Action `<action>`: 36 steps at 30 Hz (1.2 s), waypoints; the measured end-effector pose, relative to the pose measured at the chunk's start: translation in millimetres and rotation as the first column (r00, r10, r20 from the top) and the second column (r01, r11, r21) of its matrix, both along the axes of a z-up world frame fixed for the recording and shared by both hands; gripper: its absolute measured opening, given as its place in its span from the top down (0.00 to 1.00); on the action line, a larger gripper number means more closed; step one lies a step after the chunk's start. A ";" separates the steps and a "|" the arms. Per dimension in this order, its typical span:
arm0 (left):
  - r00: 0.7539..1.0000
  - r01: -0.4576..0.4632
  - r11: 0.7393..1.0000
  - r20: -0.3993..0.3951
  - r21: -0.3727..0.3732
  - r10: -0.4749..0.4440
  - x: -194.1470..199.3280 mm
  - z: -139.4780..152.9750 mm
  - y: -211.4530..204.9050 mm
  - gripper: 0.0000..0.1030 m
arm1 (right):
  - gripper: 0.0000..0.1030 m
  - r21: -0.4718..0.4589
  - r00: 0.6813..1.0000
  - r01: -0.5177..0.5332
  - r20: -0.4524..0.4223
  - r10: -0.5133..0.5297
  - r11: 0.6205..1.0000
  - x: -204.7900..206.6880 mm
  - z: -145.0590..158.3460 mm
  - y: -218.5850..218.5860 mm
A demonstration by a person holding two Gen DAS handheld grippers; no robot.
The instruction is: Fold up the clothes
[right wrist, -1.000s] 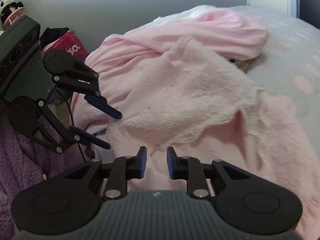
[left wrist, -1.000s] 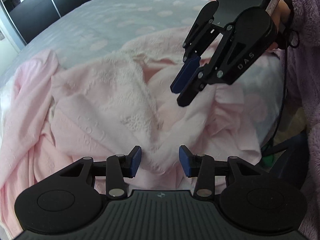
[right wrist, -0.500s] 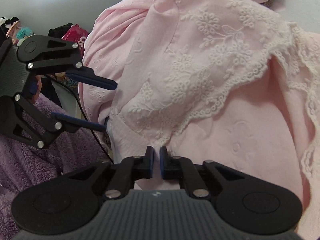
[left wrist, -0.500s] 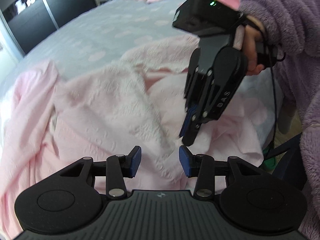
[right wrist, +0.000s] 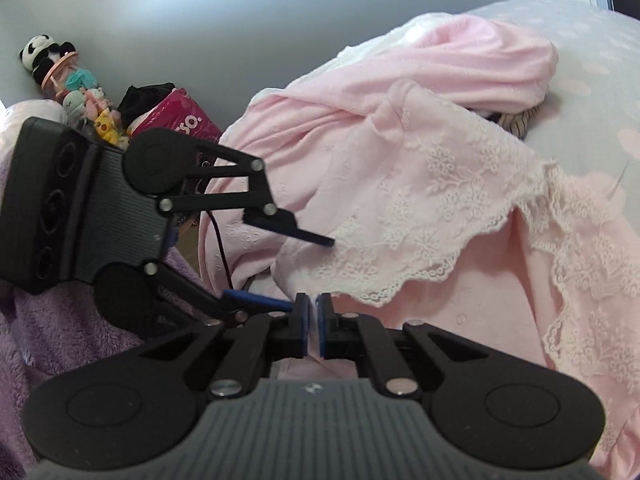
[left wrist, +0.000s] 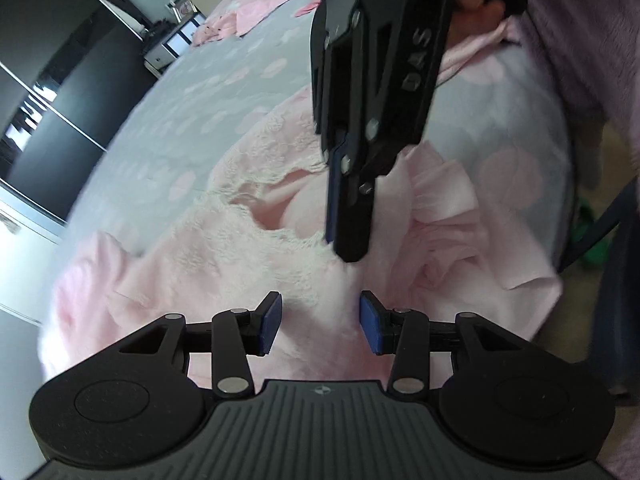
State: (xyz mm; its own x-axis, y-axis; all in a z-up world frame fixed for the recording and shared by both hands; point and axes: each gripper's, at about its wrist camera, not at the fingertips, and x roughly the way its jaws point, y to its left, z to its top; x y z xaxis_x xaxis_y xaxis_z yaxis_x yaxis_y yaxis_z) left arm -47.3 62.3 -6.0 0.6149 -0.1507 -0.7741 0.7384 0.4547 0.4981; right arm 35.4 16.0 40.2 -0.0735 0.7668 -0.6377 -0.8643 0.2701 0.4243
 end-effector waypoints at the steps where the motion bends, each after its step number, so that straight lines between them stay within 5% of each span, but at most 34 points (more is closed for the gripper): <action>1: 1.000 0.008 1.000 -0.002 0.008 -0.008 0.1 -0.6 -1.9 0.62 | 0.95 0.006 1.000 0.001 0.005 -0.001 1.000 1.1 3.7 -0.8; 6: 0.999 -0.019 0.999 -0.027 0.031 0.020 7.7 -5.6 -7.5 0.92 | 0.94 0.012 0.999 -0.005 0.037 0.005 1.000 -1.7 6.9 -9.4; 10: 0.997 -0.071 0.996 -0.027 0.049 0.072 13.0 -4.5 -2.7 0.95 | 0.90 0.008 0.998 0.003 0.059 -0.004 1.000 2.6 10.4 -16.3; 15: 0.980 -0.199 0.980 -0.019 0.033 0.199 25.6 0.4 16.4 0.96 | 0.88 -0.069 0.976 0.078 0.210 -0.062 0.995 16.1 13.5 -48.8; 19: 0.966 -0.258 0.966 -0.017 0.004 0.258 30.6 7.6 28.0 0.96 | 0.71 -0.157 0.940 0.146 0.331 -0.087 0.977 26.0 8.6 -82.3; 26: 0.953 -0.301 0.954 -0.046 0.002 0.301 34.8 8.4 40.1 0.96 | 0.71 -0.242 0.898 0.187 0.435 -0.065 0.952 25.0 -9.1 -109.7; 30: 0.956 -0.289 0.957 -0.054 0.016 0.290 34.0 5.0 38.3 0.96 | 0.67 -0.298 0.842 0.121 0.535 0.061 0.947 10.5 -12.8 -101.0; 36: 0.950 -0.302 0.953 -0.074 0.014 0.302 33.8 2.6 38.7 0.96 | 0.64 -0.447 0.692 0.024 0.653 0.308 0.894 -3.8 -26.9 -79.5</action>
